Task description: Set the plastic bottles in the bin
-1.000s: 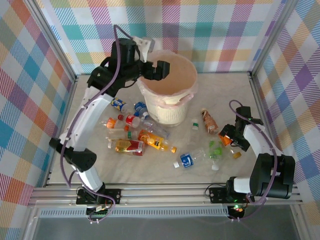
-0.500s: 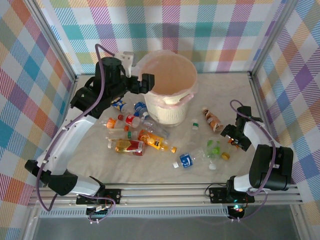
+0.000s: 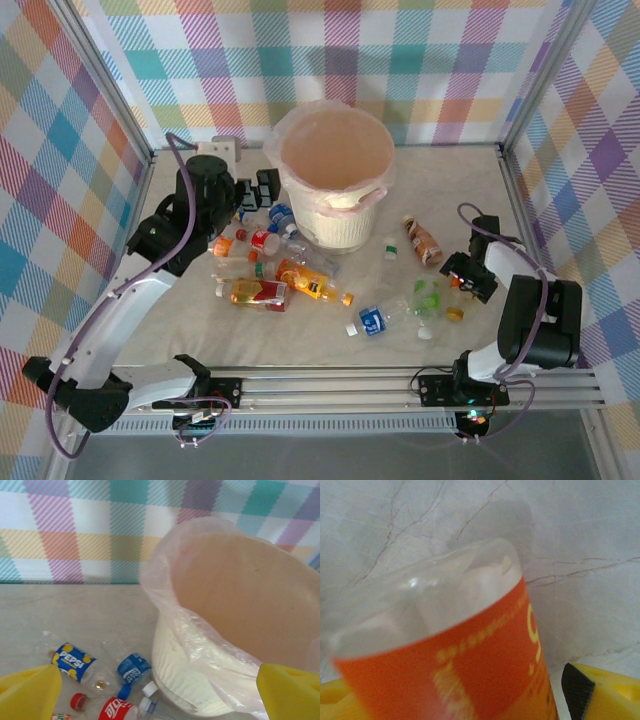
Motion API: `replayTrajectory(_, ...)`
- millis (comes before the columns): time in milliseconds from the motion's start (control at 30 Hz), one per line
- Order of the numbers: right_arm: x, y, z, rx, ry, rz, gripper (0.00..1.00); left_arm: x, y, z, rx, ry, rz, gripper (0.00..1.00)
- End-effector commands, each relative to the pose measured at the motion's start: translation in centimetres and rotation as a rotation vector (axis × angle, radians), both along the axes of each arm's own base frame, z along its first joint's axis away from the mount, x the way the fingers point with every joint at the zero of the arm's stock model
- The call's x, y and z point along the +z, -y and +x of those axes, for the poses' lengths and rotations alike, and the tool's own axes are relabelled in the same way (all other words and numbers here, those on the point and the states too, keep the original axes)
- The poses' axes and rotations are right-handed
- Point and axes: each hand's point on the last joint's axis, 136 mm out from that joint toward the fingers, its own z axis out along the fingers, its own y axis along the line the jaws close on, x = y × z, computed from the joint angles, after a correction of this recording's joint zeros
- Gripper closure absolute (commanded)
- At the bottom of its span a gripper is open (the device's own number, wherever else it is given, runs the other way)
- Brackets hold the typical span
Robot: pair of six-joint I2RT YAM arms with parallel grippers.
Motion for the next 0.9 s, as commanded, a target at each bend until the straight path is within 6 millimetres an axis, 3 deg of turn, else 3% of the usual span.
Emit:
replayTrajectory(0,-1.0,-0.4,0.1,-0.011,-0.002,0.040,0.21,1.7,-2.3,-0.5,0.117,0.089,-0.058,0.00)
replayTrajectory(200,-1.1,-0.7,0.4,-0.006,0.009,0.053,0.38,0.1,-5.3,-1.9,0.244,0.101,-0.058,0.00)
replayTrajectory(400,1.2,0.0,0.4,-0.002,0.053,0.006,0.59,-2.7,-7.5,-3.4,0.326,0.069,-0.039,0.00)
replayTrajectory(567,5.4,0.7,0.6,0.003,0.146,-0.049,0.65,-4.2,-8.9,-4.5,0.372,0.055,-0.038,0.00)
replayTrajectory(667,9.0,0.3,1.3,0.028,0.259,-0.043,0.69,-5.1,-9.4,-4.9,0.396,0.055,-0.051,0.00)
replayTrajectory(867,18.0,-1.5,3.4,0.102,0.525,0.014,0.76,-7.8,-9.9,-5.2,0.428,0.019,-0.056,0.00)
